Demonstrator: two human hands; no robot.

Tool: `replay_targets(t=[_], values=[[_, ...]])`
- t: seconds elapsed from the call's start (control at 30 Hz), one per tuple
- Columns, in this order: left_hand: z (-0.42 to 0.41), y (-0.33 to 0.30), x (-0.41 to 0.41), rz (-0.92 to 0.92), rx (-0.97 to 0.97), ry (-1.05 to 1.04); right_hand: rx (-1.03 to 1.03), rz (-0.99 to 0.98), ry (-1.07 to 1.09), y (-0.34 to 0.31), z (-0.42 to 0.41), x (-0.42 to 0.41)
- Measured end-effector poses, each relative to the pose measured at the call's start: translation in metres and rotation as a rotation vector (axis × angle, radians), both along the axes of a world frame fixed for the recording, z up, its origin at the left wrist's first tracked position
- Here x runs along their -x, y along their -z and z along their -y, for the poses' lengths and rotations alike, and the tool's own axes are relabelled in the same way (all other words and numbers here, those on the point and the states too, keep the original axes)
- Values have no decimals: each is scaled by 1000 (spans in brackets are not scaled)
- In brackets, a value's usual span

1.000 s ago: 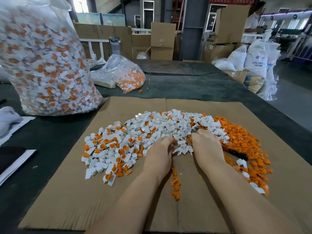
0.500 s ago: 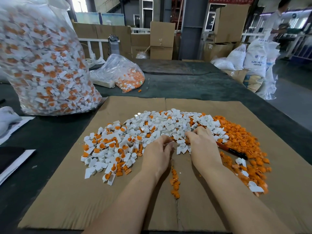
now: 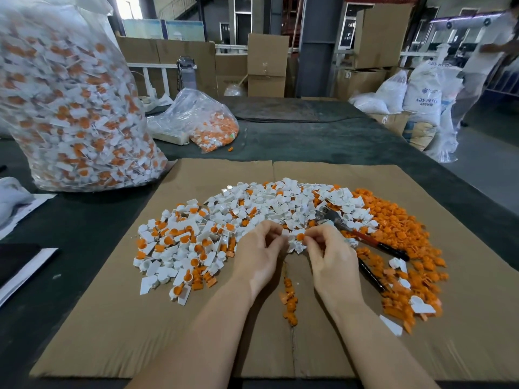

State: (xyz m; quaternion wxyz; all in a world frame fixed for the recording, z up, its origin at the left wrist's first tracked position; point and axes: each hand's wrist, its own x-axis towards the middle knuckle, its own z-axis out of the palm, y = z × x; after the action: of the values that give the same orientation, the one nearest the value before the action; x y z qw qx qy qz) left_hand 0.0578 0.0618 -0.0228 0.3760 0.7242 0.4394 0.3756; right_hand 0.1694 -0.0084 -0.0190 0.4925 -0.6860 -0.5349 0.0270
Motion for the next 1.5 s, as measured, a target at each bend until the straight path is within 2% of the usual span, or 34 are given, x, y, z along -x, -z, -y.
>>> replay_targets(t=[0.1,0.2,0.43,0.57,0.97,1.23,1.5], values=[[1,-1,1,16,28,25,7,-97,-29,1,1,1],[3,-2,0,17,44,51,30,-93,-35,1,1,1],[5,-5,3,20,81,64,85,164,50,5,0,1],[6,-7,3,18,77,51,108,238,63,5,0,3],[10,-6,0,-72,-10,88,146,201,48,6,0,2],[9,-11,3,38,95,74,49,10,-90,3,1,0],[9,-10,5,2,76,99,13,76,-151,1,2,-2]])
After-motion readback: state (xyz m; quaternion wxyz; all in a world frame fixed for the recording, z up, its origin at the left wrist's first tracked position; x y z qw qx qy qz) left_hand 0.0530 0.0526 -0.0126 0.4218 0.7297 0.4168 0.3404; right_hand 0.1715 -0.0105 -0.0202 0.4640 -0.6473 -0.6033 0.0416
